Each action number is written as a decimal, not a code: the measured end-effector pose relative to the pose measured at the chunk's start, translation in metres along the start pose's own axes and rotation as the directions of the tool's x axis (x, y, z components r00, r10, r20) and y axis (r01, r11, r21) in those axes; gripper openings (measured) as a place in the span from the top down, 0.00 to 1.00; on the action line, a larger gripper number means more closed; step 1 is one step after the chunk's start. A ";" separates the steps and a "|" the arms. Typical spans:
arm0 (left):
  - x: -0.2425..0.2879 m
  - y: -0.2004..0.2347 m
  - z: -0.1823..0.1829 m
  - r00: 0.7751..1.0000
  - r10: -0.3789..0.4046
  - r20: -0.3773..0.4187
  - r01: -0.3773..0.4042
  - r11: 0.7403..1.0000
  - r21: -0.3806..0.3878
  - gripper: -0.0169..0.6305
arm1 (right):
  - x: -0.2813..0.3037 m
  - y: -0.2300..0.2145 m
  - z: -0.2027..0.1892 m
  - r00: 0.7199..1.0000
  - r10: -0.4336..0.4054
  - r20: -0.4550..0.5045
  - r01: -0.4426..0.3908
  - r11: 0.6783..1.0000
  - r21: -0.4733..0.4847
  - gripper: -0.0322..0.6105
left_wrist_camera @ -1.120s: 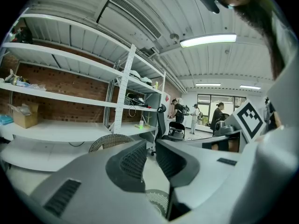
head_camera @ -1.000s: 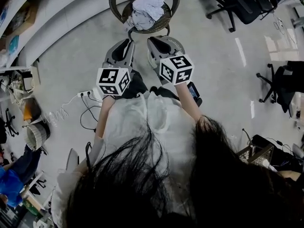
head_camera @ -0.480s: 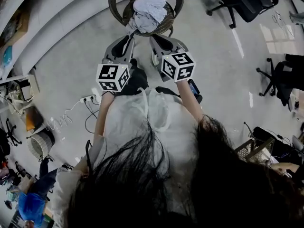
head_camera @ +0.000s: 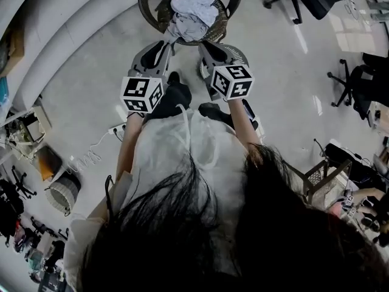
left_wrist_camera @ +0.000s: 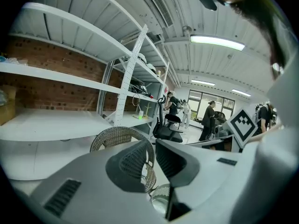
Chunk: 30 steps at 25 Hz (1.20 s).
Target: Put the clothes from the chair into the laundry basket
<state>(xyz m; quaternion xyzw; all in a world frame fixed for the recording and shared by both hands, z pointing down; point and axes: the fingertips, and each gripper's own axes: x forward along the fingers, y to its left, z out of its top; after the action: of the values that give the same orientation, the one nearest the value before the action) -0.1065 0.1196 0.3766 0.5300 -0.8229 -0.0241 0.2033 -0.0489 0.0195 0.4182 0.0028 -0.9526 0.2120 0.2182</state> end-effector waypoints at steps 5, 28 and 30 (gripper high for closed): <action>0.018 0.036 -0.011 0.998 -0.034 -0.052 0.034 0.999 0.008 0.86 | 0.031 -0.017 -0.021 0.996 -0.067 -0.057 0.068 0.997 0.026 0.88; 0.172 0.166 -0.147 0.957 -0.041 -0.287 0.063 0.996 0.070 0.86 | 0.225 -0.153 -0.173 0.879 -0.114 -0.464 0.132 0.991 0.008 0.61; 0.182 0.171 -0.166 0.949 -0.054 -0.310 0.079 0.995 0.067 0.86 | 0.241 -0.166 -0.189 0.866 -0.126 -0.484 0.139 0.990 -0.009 0.58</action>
<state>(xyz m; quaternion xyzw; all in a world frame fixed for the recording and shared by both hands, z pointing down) -0.2586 0.0628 0.6289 0.5623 -0.7631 0.0842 0.3072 -0.1725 -0.0341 0.7400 0.0182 -0.8626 0.2030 0.4629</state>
